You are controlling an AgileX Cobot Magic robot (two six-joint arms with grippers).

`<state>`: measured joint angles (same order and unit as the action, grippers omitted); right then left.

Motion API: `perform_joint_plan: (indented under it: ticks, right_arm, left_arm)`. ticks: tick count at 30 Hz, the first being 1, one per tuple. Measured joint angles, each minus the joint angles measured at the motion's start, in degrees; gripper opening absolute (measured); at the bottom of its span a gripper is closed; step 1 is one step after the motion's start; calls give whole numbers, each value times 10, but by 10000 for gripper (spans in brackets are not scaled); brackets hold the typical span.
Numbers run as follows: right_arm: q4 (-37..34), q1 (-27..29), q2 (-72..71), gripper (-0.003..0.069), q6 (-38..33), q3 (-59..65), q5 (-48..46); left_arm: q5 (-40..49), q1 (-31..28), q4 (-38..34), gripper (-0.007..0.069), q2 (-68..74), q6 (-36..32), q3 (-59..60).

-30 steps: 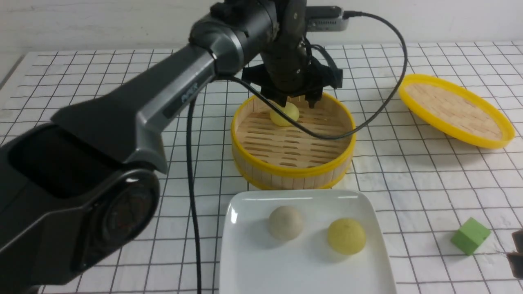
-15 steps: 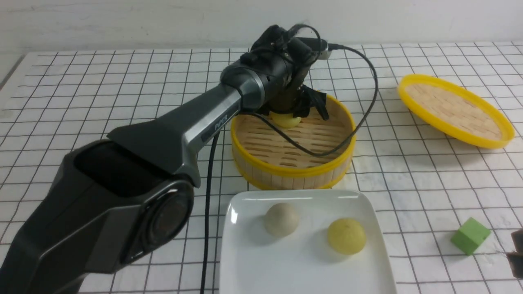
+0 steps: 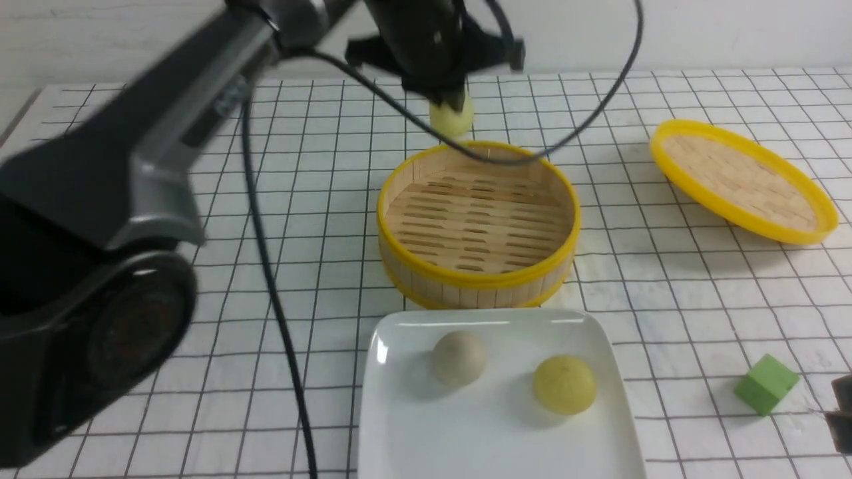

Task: Put the steamed buns into the plate on the white-black tablecloth.
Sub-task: 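Carry the bun from the bamboo steamer to the plate with the left gripper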

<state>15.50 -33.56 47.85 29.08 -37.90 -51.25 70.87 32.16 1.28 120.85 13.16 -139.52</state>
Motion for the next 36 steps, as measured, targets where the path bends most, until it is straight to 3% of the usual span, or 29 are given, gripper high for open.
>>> perform_joint_plan:
  ticks: [6, 13, 14, 19, 25, 29, 34, 36]
  right_arm:
    - [-9, 0, 0, 151, 0, 0, 0]
    - [-9, 0, 0, 160, 0, 0, 0]
    - [-9, 0, 0, 161, 0, 0, 0]
    - [-9, 0, 0, 167, 0, 0, 0]
    - [-9, 0, 0, 174, 0, 0, 2]
    - [-9, 0, 0, 179, 0, 0, 2]
    - [-9, 0, -5, 185, -11, 0, -16]
    - [-9, 0, -11, 185, -16, 0, -23]
  left_arm:
    - [0, 1, -33, 26, -167, -22, 110]
    - [-5, 55, -86, 26, -307, -37, 493]
    - [-25, 72, -88, 27, -317, -34, 574]
    - [-193, 117, -96, 34, -316, -17, 761]
    - [-310, 121, -127, 83, -278, -16, 835]
    - [-339, 122, -137, 176, -250, -15, 838]
    - [-350, 123, -143, 369, -242, -15, 823]
    - [-350, 123, -142, 400, -244, -15, 814]
